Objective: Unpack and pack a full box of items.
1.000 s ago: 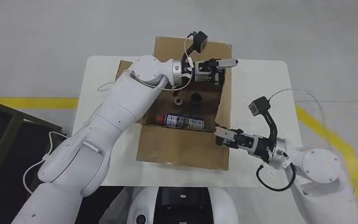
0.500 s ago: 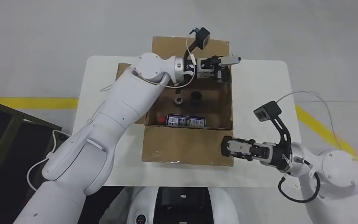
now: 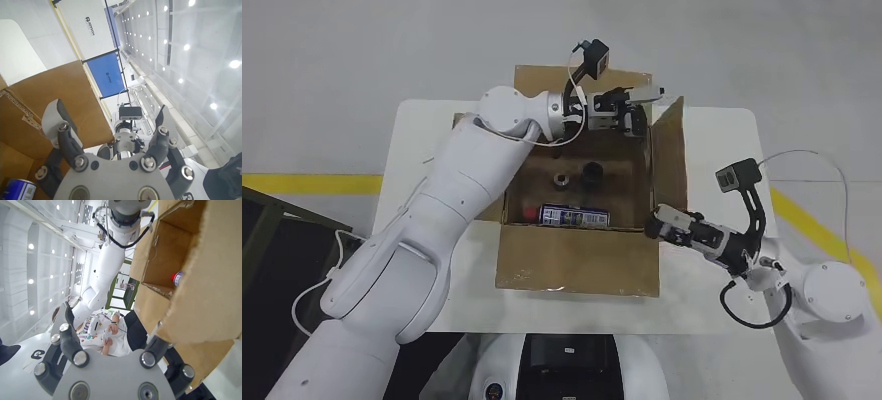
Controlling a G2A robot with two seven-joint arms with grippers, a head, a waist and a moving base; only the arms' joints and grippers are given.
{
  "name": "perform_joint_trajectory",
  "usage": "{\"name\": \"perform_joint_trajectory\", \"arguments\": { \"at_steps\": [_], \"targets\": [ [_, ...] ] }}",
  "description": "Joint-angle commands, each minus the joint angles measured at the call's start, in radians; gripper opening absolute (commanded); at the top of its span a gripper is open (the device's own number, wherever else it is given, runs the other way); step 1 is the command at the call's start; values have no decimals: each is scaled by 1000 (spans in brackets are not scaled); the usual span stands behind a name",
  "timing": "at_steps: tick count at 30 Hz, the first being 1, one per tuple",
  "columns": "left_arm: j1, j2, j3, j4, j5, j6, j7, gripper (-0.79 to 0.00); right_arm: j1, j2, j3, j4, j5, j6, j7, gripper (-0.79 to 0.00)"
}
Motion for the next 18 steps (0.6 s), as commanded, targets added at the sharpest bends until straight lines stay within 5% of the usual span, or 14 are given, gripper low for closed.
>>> {"name": "perform_joint_trajectory", "arguments": {
  "at_steps": [1,8,18],
  "targets": [
    [-1,1,-10,4,-1,-1,-8,0,-7,0,10,0,2,-5,-19,0],
    [-10,32,-96,-27,-8,-15,-55,0,-27,3,31,-14,-17,-15,-50,0],
    [81,141,-285,-217,99,76,-115,0,-23,5,45,30,-69,-21,-109,0]
  ]
}}
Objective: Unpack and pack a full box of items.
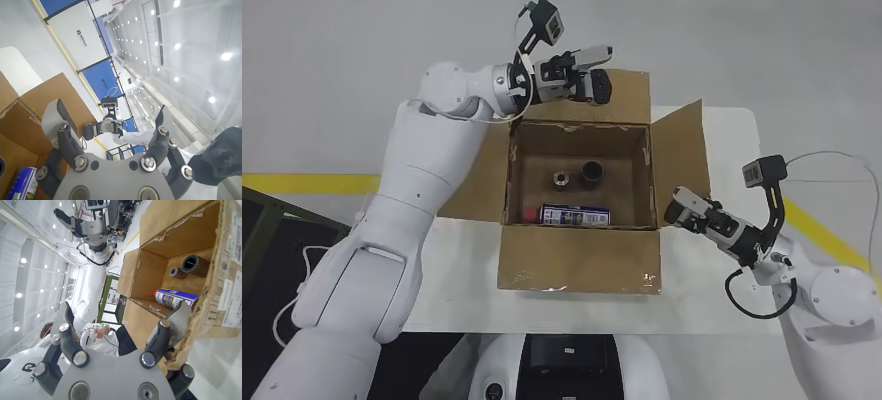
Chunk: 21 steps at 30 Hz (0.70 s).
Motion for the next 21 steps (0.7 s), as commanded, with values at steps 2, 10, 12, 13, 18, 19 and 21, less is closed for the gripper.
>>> {"name": "perform_joint_trajectory", "arguments": {
  "at_steps": [2,10,12,13,18,19,21],
  "targets": [
    [56,33,-60,-87,42,42,-9,0,7,0,1,20,-8,-7,-17,0],
    [245,118,-272,-348,99,174,-15,0,15,-1,-3,54,-21,-16,-55,0],
    [292,134,-321,-411,107,210,-16,0,20,-1,-4,60,-24,-17,-63,0],
    [313,141,-343,-440,115,223,-18,0,22,-1,-4,63,-26,-17,-67,0],
    [382,171,-429,-502,148,262,-39,0,26,0,11,73,-27,-17,-92,0],
    [387,175,-441,-500,159,262,-38,0,25,0,16,74,-26,-15,-97,0],
    [394,183,-465,-503,159,256,-48,0,22,0,24,74,-29,-7,-109,0]
  ]
}}
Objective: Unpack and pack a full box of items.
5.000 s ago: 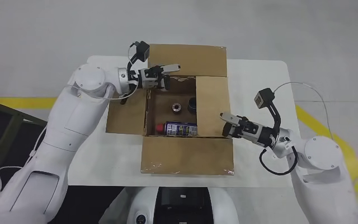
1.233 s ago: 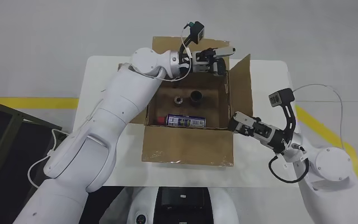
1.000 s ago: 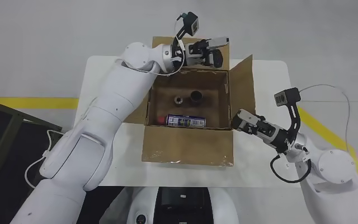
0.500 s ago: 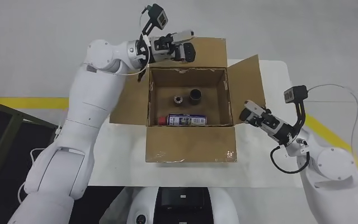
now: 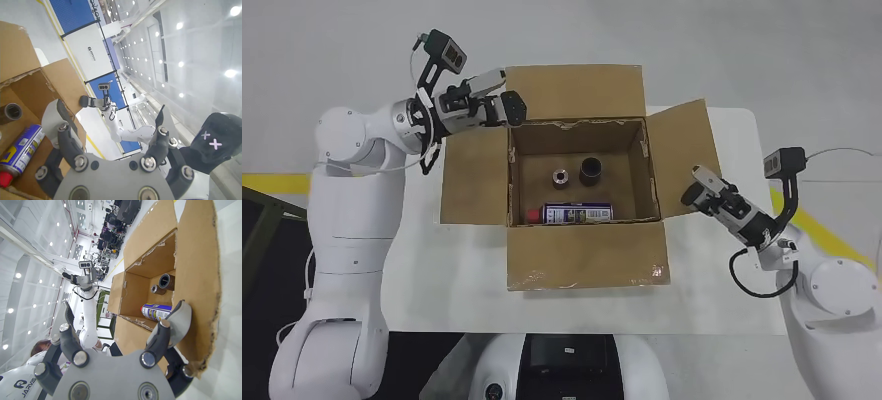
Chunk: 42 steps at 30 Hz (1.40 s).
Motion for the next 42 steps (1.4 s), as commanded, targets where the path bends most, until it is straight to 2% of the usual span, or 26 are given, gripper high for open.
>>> {"name": "perform_joint_trajectory", "arguments": {
  "at_steps": [1,10,22,35,42],
  "targets": [
    [6,8,-24,-4,3,-10,-15,0,-3,0,6,0,-4,9,-11,0],
    [79,53,-157,-34,16,5,-86,0,27,1,-14,44,-37,29,-17,0],
    [146,105,-319,8,60,-28,-54,0,110,0,-77,137,-102,16,-15,0],
    [141,141,-370,118,55,-89,-12,0,212,-10,-187,277,-165,5,-22,0],
    [132,149,-370,140,46,-96,-12,0,259,-20,-251,314,-148,-4,2,0]
  ]
}}
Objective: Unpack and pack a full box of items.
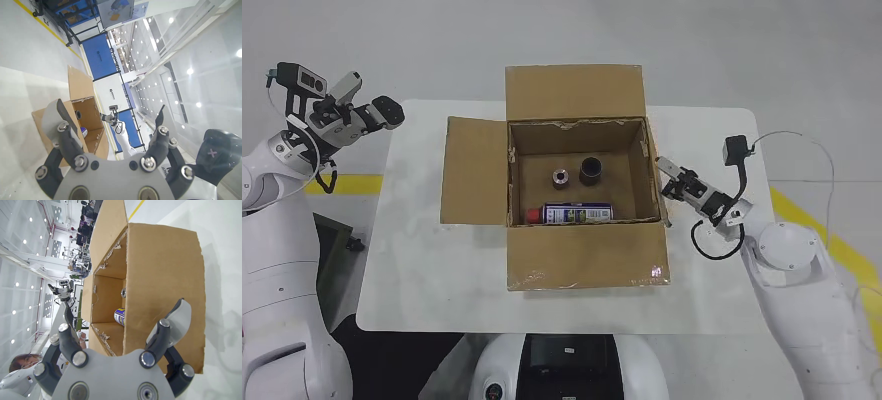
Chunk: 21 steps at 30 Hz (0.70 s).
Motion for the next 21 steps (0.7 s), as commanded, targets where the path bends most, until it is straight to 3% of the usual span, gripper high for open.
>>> {"name": "perform_joint_trajectory", "arguments": {
  "at_steps": [1,10,21],
  "targets": [
    [0,0,0,-1,0,0,0,0,8,-2,-15,0,2,0,9,0],
    [0,0,0,-1,0,0,0,0,-6,-3,-31,-32,-5,22,19,0],
    [0,0,0,-1,0,0,0,0,-32,18,109,-157,-64,49,11,0]
  ]
}}
